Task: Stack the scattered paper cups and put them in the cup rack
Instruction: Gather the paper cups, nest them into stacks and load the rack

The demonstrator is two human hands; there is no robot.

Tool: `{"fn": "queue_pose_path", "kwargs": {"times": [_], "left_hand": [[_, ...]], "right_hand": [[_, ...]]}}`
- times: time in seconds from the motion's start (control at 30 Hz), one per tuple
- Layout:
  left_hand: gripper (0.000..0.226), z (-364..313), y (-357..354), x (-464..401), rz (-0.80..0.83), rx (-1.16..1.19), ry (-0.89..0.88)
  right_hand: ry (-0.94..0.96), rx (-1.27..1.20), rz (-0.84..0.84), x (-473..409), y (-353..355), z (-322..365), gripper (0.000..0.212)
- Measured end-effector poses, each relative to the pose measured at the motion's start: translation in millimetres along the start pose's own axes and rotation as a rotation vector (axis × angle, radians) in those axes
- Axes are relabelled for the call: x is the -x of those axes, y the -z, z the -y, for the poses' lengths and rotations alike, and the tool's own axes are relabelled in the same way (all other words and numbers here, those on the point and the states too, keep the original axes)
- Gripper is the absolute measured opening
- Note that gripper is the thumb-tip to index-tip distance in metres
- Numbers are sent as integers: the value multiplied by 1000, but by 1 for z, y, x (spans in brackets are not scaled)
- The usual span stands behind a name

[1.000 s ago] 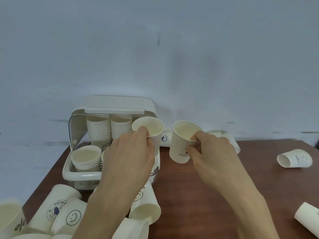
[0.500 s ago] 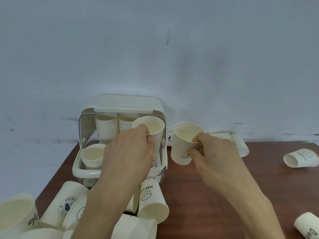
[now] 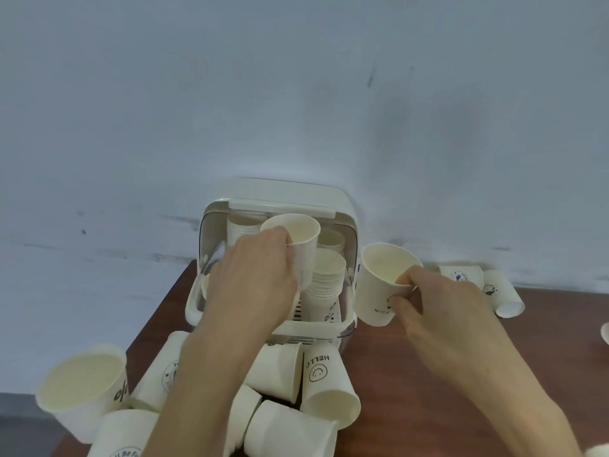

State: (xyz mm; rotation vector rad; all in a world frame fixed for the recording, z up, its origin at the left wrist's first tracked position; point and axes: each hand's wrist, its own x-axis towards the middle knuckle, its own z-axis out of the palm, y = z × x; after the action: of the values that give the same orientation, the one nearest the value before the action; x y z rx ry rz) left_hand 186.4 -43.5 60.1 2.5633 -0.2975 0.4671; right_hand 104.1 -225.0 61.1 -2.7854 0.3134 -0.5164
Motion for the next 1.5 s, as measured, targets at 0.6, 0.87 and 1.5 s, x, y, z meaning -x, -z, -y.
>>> {"fn": "queue_pose_path", "kwargs": {"times": [0.6,0.87,1.5], "left_hand": [[22,63,4,-21,3,-22,202],[19,76,-6,-26,78,-51,230],[28,86,-20,-27,254,-149,259]], "right_hand": [[185,-99,-76,-1,-30,39,9],[231,-162,-93,-22,-49,67,10],[236,-201,-98,-34,-65,65,14]]}}
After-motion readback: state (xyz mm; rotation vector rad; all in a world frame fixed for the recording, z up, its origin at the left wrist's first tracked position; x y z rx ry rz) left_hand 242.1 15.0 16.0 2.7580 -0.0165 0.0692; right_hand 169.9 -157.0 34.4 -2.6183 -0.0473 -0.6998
